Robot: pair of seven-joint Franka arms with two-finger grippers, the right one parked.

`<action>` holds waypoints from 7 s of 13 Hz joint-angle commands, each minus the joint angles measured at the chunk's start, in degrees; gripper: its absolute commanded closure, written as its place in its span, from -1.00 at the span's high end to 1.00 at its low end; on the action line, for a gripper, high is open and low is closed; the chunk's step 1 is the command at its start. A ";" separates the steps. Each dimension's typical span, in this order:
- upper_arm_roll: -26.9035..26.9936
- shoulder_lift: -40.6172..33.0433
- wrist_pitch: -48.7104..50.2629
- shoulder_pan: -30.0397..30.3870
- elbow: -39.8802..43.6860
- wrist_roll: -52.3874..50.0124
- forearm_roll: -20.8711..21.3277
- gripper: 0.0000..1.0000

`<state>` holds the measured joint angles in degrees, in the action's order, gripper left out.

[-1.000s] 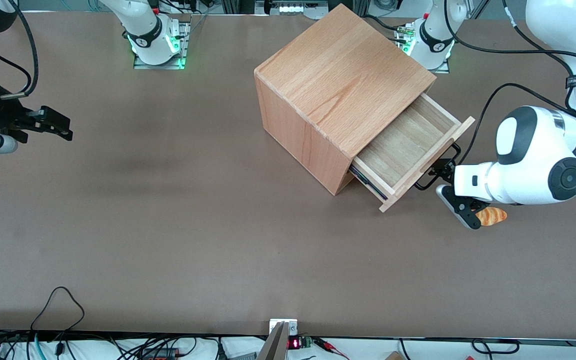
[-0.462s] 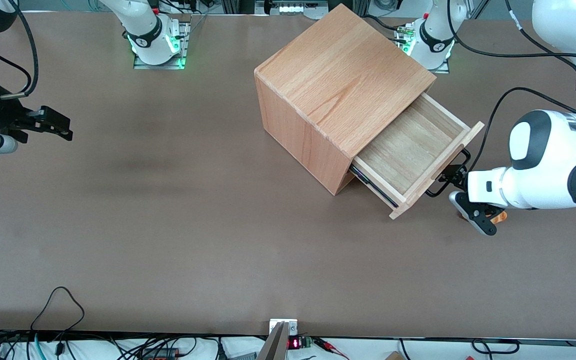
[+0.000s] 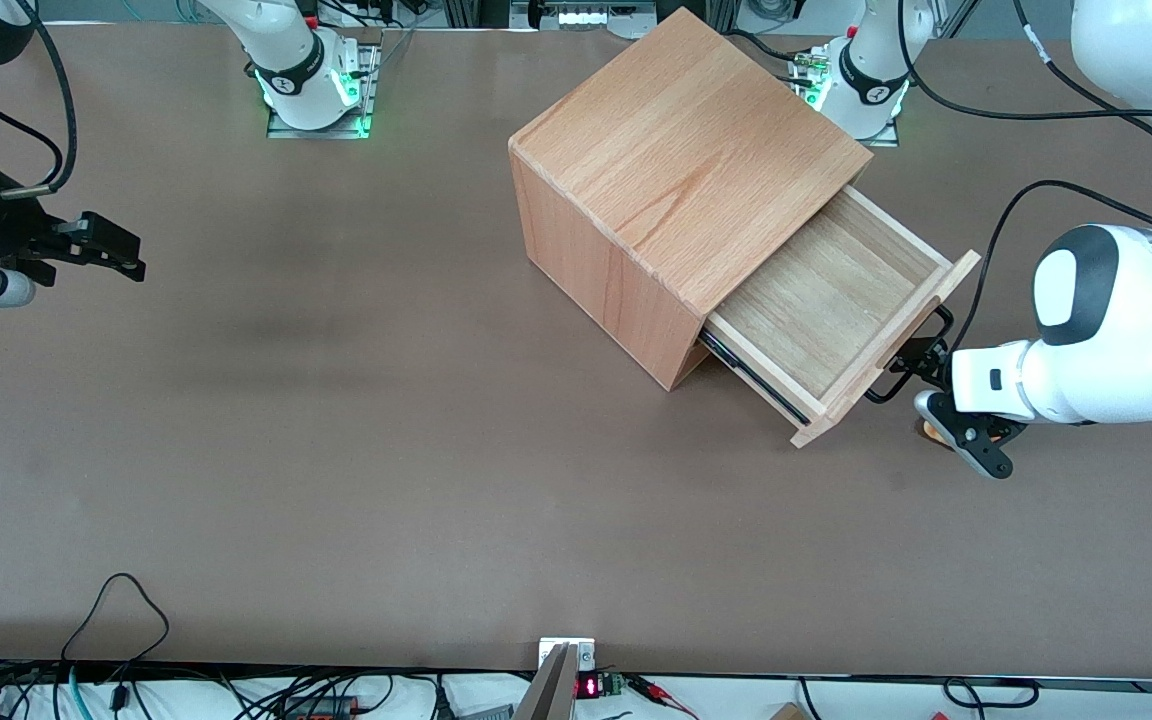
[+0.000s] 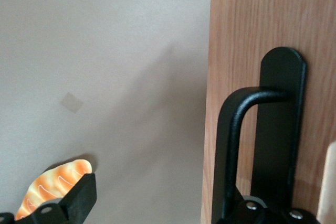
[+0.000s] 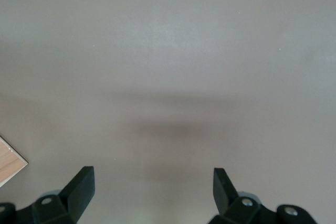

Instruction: Open top drawer with left arm

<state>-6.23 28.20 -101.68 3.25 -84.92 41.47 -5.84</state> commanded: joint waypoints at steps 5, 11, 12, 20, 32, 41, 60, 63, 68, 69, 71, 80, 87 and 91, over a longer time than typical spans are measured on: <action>2.71 3.61 -8.01 -0.87 1.25 -1.84 6.19 1.00; 2.54 3.26 -2.21 -0.70 2.03 -1.05 5.40 1.00; 2.54 3.26 -1.16 -0.78 3.08 -1.04 5.23 1.00; 2.45 3.35 5.97 0.88 6.25 -1.04 -0.39 1.00; 2.45 3.17 10.80 2.03 11.18 -1.31 -4.27 1.00; 2.45 0.46 14.23 3.42 15.40 -1.14 -4.18 1.00; 8.67 -11.76 16.51 1.44 14.17 -37.24 -0.22 1.00; 10.89 -14.92 17.66 -2.01 12.16 -40.07 1.26 1.00; 10.45 -23.53 15.21 -3.95 2.77 -41.65 4.96 1.00; 10.45 -25.72 13.37 -3.95 -0.22 -41.74 4.96 1.00; 10.45 -30.29 9.33 -3.86 -6.55 -43.84 4.96 1.00; 8.17 -31.72 6.50 -1.93 -8.77 -45.78 4.87 1.00; 6.58 -31.37 6.41 -1.75 -8.51 -49.37 6.99 1.00; 6.32 -30.93 6.58 -2.01 -8.42 -48.43 6.28 1.00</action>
<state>0.79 -2.74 -94.68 0.85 -93.20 -7.46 0.29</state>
